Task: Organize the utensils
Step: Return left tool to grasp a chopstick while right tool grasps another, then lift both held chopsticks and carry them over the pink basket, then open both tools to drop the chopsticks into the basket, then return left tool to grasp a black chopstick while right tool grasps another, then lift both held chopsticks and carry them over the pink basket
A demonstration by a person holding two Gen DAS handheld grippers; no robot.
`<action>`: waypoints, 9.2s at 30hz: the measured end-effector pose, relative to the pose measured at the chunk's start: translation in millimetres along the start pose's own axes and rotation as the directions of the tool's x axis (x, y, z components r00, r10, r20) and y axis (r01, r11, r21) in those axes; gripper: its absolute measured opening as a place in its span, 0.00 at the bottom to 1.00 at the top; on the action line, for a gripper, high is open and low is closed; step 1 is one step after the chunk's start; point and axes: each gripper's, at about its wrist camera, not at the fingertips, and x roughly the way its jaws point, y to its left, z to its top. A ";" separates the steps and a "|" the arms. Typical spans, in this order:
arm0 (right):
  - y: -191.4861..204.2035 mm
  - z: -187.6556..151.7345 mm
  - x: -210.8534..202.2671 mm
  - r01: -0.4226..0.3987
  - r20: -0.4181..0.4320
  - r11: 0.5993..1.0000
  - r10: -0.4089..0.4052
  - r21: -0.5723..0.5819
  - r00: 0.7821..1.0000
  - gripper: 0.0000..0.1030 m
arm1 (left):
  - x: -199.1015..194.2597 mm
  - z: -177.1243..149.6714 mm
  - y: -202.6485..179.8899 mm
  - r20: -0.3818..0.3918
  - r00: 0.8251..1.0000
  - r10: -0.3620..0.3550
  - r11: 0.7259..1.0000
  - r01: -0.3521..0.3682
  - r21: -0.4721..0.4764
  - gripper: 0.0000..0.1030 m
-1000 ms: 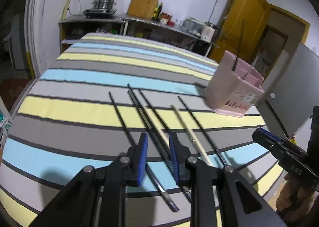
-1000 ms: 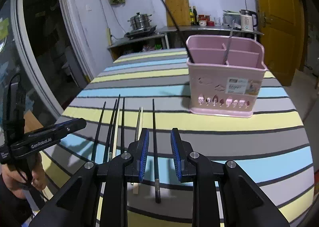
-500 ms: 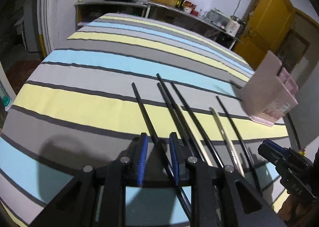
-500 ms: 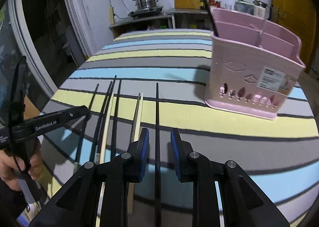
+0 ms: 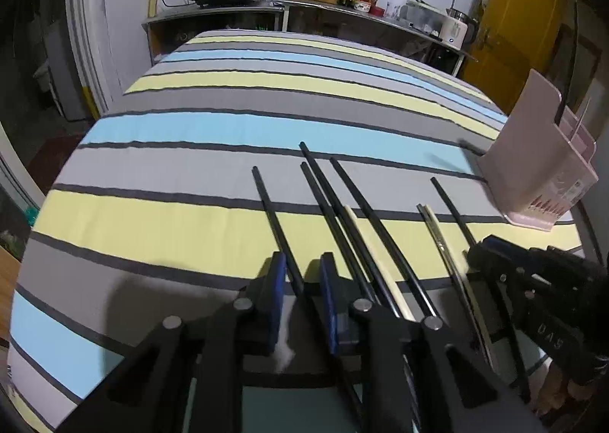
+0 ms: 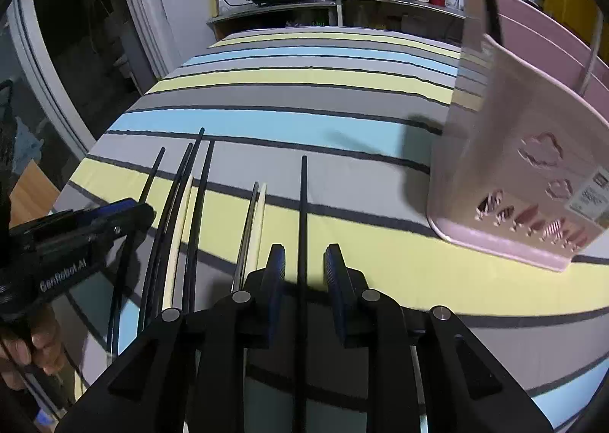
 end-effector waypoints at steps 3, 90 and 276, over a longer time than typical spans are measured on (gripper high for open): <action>4.3 1.5 1.5 0.027 -0.005 0.999 -0.027 -0.025 1.000 0.12 | 0.7 0.7 0.1 0.000 1.000 0.021 1.000 -0.021 0.004 0.11; -122.2 79.3 -221.4 0.009 0.490 0.958 -0.154 0.285 0.858 0.05 | -132.5 153.9 -156.3 0.293 0.826 -0.481 0.874 0.423 0.240 0.05; -81.1 4.7 -213.0 -0.059 0.412 0.971 -0.043 0.232 0.910 0.05 | -151.8 74.1 -100.5 0.119 0.893 -0.433 0.893 0.407 0.193 0.06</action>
